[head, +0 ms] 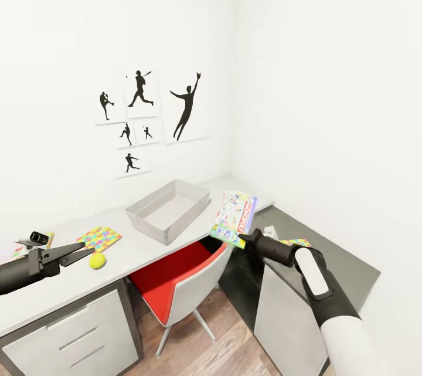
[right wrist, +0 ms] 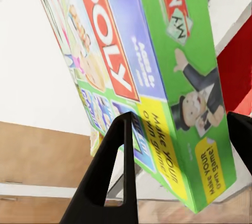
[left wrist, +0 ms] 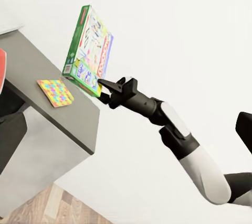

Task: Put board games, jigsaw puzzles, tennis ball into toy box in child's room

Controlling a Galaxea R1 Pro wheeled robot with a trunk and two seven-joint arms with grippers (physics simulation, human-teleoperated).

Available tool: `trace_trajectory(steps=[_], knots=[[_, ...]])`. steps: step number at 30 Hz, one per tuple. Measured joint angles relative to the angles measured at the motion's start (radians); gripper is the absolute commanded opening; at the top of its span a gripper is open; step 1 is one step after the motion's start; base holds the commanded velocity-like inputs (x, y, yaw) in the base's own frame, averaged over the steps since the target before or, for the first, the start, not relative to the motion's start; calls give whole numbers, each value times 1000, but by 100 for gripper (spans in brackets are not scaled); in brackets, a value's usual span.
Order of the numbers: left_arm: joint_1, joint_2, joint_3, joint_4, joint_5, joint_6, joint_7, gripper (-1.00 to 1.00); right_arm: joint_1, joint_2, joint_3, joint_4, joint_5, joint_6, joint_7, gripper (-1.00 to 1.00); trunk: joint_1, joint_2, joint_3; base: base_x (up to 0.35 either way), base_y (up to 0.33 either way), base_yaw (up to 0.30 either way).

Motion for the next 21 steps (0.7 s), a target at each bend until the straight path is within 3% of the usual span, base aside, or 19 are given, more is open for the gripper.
trace_trajectory(steps=[7, 14, 21], knots=[[0, 0, 2, 0, 9, 0, -2, 100, -131, 22, 4, 1, -24, 53, -152, -100, 0, 0, 0, 173, -55, 0], [0, -1, 5, 0, 8, 0, -2, 100, -151, 37, 4, 0, -20, 89, -168, -100, 0, 0, 0, 119, -7, 5], [0, -1, 8, 0, 9, 0, -2, 100, -152, 51, 11, -17, -16, 89, -173, -100, 0, 0, 0, 14, 0, 226]])
